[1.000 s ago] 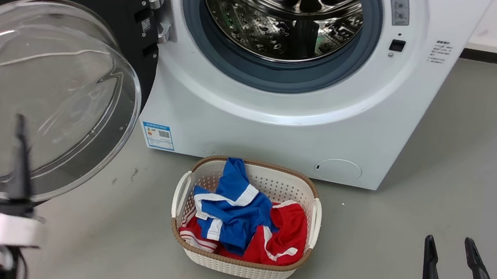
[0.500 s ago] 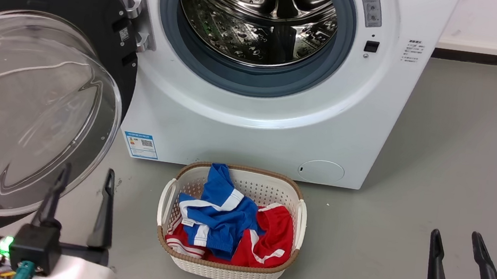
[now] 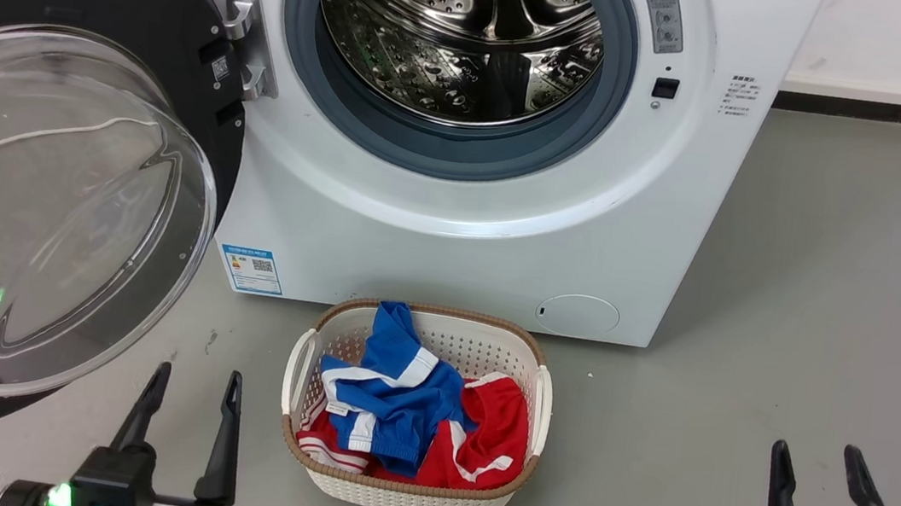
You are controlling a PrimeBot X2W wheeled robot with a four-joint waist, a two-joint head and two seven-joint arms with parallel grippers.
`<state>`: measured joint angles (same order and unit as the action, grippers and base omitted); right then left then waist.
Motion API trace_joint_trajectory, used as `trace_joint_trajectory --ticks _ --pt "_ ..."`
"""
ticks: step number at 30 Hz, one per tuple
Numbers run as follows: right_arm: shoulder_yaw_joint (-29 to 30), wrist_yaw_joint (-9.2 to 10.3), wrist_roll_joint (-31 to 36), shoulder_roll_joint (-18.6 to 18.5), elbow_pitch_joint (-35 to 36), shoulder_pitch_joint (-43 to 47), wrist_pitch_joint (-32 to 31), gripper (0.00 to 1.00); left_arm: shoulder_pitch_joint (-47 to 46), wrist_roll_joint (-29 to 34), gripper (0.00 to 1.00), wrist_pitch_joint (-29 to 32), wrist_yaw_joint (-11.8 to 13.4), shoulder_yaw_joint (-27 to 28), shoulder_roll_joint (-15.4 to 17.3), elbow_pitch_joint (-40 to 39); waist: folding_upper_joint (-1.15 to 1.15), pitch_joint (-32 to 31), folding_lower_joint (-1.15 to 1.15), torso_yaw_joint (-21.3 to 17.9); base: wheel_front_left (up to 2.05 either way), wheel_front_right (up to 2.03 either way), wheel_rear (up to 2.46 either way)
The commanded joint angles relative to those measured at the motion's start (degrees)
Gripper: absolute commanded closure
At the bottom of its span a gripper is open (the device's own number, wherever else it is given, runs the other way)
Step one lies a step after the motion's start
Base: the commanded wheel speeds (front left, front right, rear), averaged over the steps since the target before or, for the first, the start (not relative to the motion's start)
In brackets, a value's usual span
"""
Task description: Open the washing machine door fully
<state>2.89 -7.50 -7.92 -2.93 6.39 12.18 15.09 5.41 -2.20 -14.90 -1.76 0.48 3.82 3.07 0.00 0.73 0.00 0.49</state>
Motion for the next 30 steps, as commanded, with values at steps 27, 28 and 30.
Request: trace_joint_trajectory --ticks 27,28,30 --pt "-0.41 0.0 -5.56 -0.24 -4.19 0.11 -0.91 1.0 0.07 -5.92 1.0 1.57 0.87 -0.3 -0.74 3.0 0.0 -0.16 0.0 -0.2 0.0 0.0 0.0" --pt "-0.45 0.0 -6.82 -0.33 -4.43 -0.18 -1.14 1.0 -0.11 -7.14 1.0 1.87 0.78 -0.2 -0.75 3.12 0.0 -0.16 0.0 -0.2 0.0 0.0 0.0" --pt "-0.54 0.0 -9.27 -0.51 -4.92 -0.77 -1.58 1.0 -0.45 -9.55 1.0 2.43 0.59 -0.02 -0.75 3.31 0.0 -0.17 0.0 -0.2 0.0 0.0 0.0"
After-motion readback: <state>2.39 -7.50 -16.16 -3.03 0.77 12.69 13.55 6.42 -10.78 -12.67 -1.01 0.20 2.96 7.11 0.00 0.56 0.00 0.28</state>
